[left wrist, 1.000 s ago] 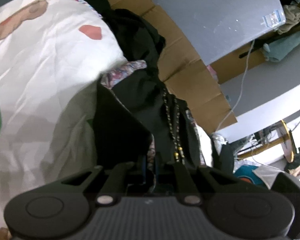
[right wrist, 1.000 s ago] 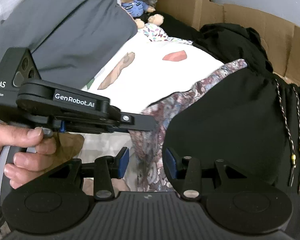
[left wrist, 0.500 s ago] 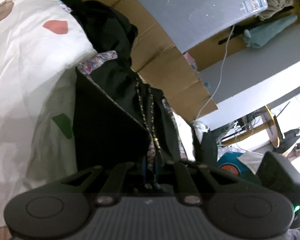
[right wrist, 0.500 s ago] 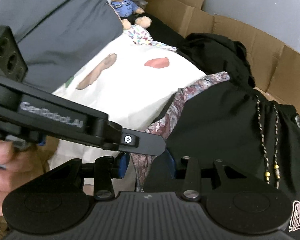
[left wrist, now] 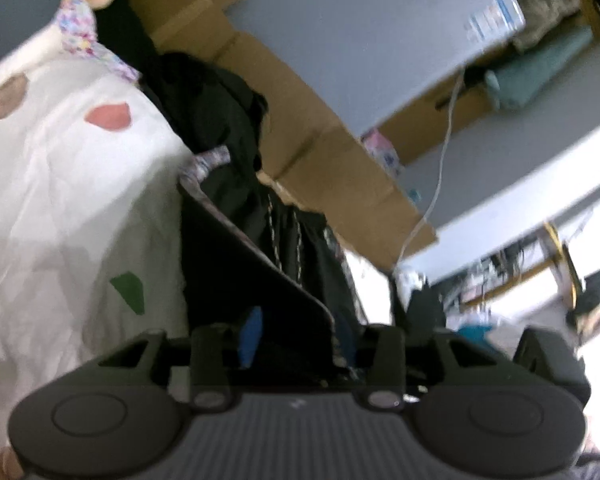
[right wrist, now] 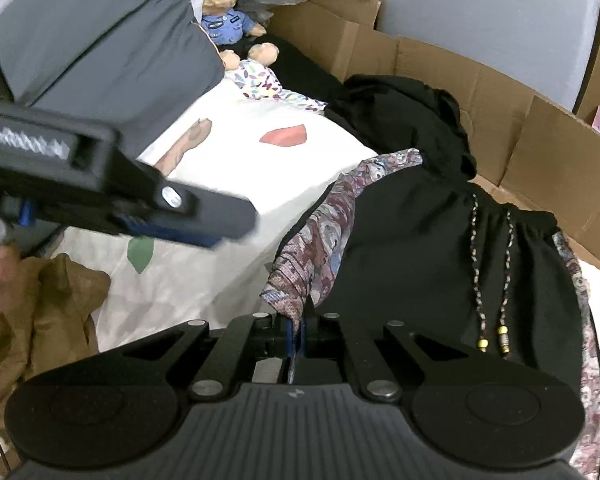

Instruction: Fold clothes

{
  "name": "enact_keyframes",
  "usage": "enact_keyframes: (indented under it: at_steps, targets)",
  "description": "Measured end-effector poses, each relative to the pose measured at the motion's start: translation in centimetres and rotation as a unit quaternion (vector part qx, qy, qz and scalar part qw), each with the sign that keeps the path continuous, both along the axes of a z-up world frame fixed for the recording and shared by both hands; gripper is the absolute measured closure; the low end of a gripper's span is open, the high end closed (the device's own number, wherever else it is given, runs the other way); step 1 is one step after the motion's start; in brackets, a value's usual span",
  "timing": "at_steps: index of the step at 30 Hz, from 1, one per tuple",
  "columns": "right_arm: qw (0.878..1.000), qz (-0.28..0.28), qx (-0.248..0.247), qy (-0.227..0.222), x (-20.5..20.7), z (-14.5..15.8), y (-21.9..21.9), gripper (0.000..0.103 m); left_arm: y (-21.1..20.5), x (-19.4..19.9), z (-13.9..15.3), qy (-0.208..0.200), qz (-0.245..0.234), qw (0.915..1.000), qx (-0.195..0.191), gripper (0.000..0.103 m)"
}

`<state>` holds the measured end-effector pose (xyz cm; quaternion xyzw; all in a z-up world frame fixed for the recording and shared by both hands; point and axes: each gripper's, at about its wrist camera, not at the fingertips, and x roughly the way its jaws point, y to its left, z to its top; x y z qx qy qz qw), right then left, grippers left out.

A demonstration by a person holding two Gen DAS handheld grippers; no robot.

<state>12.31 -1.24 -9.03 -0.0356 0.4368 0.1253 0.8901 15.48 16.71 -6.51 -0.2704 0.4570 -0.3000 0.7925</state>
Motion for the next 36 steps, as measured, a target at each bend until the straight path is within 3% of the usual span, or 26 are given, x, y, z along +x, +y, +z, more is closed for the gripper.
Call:
enact_keyframes:
  at_steps: [6, 8, 17, 26, 31, 36]
  targets:
    - [1.000, -0.009, 0.019, 0.003, 0.4, 2.5, -3.9, 0.100, -1.3, 0.3, 1.8, 0.019, 0.026, 0.9985, 0.044, 0.057]
    - [1.000, 0.002, 0.003, 0.002, 0.3, 2.7, -4.7, 0.100, -2.2, 0.6, 1.9, 0.026, 0.028, 0.9977, 0.056, 0.055]
    - [0.998, 0.033, -0.005, 0.057, 0.9, 2.9, -9.5, 0.100, -5.4, 0.9, 1.7, 0.056, 0.025, 0.9911, 0.118, 0.052]
    - [0.998, 0.032, 0.026, 0.049, 0.2, 2.1, -14.0, 0.100, -9.3, 0.2, -0.8, 0.073, 0.005, 0.9877, 0.138, 0.051]
    - [0.994, -0.013, 0.098, 0.055, 0.2, 2.3, -16.1, 0.100, -10.3, -0.3, -2.5, 0.082, 0.010, 0.9868, 0.139, 0.051]
    - [0.995, -0.013, 0.090, 0.028, -0.7, 2.1, -16.8, 0.100, -10.8, -0.2, -3.2, 0.072, 0.015, 0.9873, 0.141, 0.051]
